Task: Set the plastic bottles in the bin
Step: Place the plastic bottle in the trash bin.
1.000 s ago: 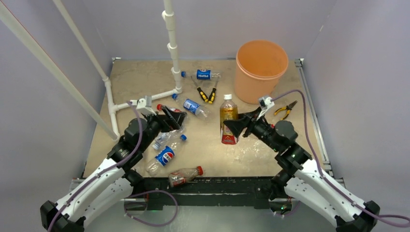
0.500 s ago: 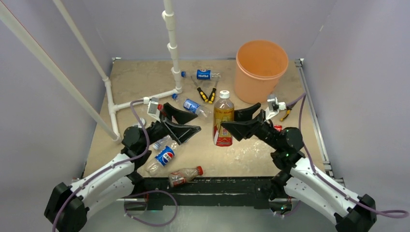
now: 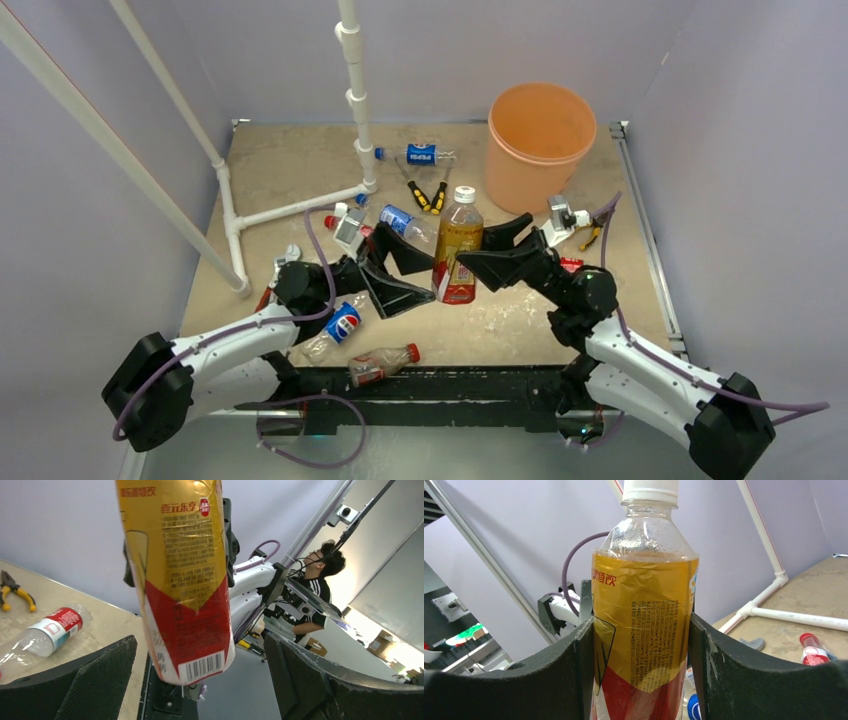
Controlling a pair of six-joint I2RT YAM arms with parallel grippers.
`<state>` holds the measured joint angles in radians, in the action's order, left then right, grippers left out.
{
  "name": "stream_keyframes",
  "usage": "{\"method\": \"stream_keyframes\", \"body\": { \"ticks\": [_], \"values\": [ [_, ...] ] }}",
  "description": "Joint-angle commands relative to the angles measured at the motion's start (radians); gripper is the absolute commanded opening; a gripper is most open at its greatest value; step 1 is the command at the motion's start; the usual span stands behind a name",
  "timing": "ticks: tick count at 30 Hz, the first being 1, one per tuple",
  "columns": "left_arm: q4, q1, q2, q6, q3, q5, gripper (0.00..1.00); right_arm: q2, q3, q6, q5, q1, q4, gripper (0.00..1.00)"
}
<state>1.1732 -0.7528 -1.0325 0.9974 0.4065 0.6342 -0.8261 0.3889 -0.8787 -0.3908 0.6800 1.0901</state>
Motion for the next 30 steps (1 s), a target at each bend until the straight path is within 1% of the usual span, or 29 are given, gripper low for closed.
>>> {"method": "stream_keyframes", "body": {
  "ticks": [1, 2, 7, 9, 11, 12, 15, 16, 17, 18, 19, 20, 21, 25, 27, 30],
  "values": [
    [-0.161, -0.084, -0.009, -0.151, 0.107, -0.038, 0.99, -0.03, 0.043, 0.014, 0.039, 0.038, 0.059, 0.45],
    [-0.183, -0.102, -0.016, -0.175, 0.119, -0.043, 0.99, -0.036, 0.055, 0.032, 0.051, 0.055, 0.038, 0.44],
    [-0.172, -0.152, -0.023, -0.187, 0.126, -0.074, 0.99, -0.032, 0.056, 0.075, 0.134, 0.101, -0.004, 0.43],
    [-0.21, -0.161, -0.02, -0.205, 0.13, -0.095, 0.97, -0.029, 0.054, 0.077, 0.147, 0.109, -0.005, 0.43],
    [-0.247, -0.167, -0.02, -0.223, 0.135, -0.107, 0.9, -0.024, 0.058, 0.09, 0.172, 0.121, -0.027, 0.43],
    [-0.257, -0.169, -0.022, -0.229, 0.135, -0.113, 0.84, -0.02, 0.063, 0.102, 0.185, 0.127, -0.048, 0.43],
    [-0.28, -0.171, -0.015, -0.243, 0.127, -0.141, 0.63, -0.011, 0.081, 0.127, 0.193, 0.133, -0.111, 0.46],
    [-0.287, -0.171, -0.007, -0.251, 0.123, -0.152, 0.57, -0.007, 0.092, 0.138, 0.193, 0.133, -0.139, 0.5],
    [-0.298, -0.171, 0.003, -0.263, 0.117, -0.164, 0.52, 0.001, 0.104, 0.149, 0.194, 0.133, -0.181, 0.56],
    [-0.311, -0.171, 0.014, -0.278, 0.115, -0.178, 0.47, 0.011, 0.123, 0.163, 0.195, 0.133, -0.235, 0.68],
    [-0.334, -0.171, 0.028, -0.294, 0.115, -0.191, 0.42, 0.021, 0.147, 0.181, 0.201, 0.133, -0.305, 0.83],
    [-0.365, -0.171, 0.044, -0.317, 0.117, -0.208, 0.4, 0.031, 0.181, 0.201, 0.211, 0.133, -0.396, 0.95],
    [-0.399, -0.171, 0.06, -0.345, 0.124, -0.221, 0.39, 0.042, 0.219, 0.228, 0.225, 0.133, -0.482, 0.98],
    [-0.612, -0.171, 0.12, -0.49, 0.187, -0.299, 0.39, 0.118, 0.367, 0.308, 0.257, 0.133, -0.808, 0.99],
    [-0.726, -0.171, 0.138, -0.592, 0.23, -0.344, 0.37, 0.139, 0.475, 0.359, 0.278, 0.133, -0.934, 0.99],
    [-0.829, -0.175, 0.138, -0.782, 0.276, -0.387, 0.34, 0.104, 0.646, 0.406, 0.315, 0.133, -1.108, 0.98]
  ]
}}
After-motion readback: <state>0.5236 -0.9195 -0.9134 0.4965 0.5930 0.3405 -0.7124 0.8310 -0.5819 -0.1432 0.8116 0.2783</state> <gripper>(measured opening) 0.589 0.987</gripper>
